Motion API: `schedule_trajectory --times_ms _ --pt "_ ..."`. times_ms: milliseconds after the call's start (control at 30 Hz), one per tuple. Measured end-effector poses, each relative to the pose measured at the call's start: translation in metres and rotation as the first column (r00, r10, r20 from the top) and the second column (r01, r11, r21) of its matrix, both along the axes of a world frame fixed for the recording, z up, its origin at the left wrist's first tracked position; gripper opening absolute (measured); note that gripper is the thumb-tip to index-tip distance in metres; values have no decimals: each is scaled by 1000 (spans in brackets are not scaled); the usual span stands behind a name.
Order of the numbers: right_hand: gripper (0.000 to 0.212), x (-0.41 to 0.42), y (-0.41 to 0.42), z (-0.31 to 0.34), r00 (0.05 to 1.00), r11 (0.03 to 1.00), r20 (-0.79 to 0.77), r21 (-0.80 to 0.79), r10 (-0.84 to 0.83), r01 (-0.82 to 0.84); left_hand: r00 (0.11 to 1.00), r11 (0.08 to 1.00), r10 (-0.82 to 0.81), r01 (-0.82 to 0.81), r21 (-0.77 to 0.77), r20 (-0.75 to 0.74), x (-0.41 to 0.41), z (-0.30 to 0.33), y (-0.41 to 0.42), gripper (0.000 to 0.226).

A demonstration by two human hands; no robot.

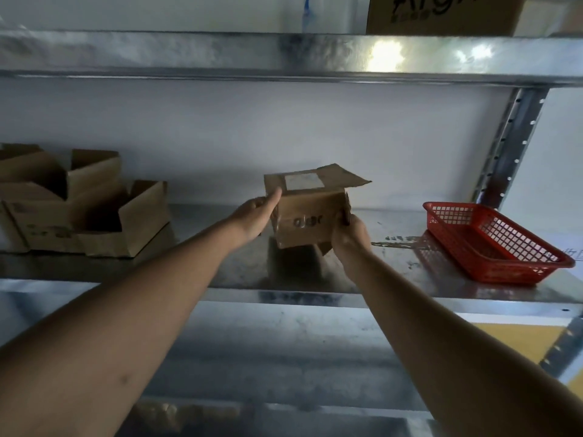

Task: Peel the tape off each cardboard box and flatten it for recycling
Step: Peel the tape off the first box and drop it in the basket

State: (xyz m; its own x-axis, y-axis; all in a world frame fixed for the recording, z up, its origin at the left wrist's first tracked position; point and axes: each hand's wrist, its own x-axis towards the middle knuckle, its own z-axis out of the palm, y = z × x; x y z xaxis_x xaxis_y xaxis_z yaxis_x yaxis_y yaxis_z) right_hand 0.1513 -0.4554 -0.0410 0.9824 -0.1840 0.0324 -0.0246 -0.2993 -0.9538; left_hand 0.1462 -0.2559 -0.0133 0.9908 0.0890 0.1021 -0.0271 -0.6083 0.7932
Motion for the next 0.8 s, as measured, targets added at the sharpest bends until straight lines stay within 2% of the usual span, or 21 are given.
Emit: schedule_trajectory --times_ms 67,167,200,267,333,400,467,500,633,733,800 --pt "30 -4 9 0 994 973 -34 213 102 -93 989 997 -38 47 -57 142 1 6 -3 54" --pt "14 -18 25 1 943 831 -133 520 305 -196 942 995 -75 51 82 326 6 13 -6 56" --pt "19 -20 28 -1 920 795 -156 567 359 -214 922 990 -79 29 136 379 8 16 -7 54" --pt "58 -20 30 -11 889 760 -166 598 428 -254 886 974 -119 16 228 448 12 20 -9 49" --pt "86 -18 25 -16 919 780 -135 582 371 -230 871 955 -184 48 293 455 15 22 -12 50" --pt "95 -14 14 -18 973 818 -103 565 205 -112 868 941 -230 84 327 440 17 22 -17 52" --pt "99 -7 -4 -18 993 809 -117 585 18 54 872 915 -293 137 379 392 19 23 -22 59" --pt "95 -4 -14 -18 990 815 -138 569 -35 108 872 890 -335 169 423 357 19 24 -26 62" --pt "49 -1 -46 -21 979 926 -189 350 -79 143 857 769 -448 224 599 255 15 21 -50 63" --pt "30 0 -63 -23 973 950 -164 243 -161 198 837 688 -486 188 701 252 11 17 -75 63" --pt "29 2 -75 -21 968 946 -161 234 -191 225 828 672 -498 180 718 258 9 15 -90 63"
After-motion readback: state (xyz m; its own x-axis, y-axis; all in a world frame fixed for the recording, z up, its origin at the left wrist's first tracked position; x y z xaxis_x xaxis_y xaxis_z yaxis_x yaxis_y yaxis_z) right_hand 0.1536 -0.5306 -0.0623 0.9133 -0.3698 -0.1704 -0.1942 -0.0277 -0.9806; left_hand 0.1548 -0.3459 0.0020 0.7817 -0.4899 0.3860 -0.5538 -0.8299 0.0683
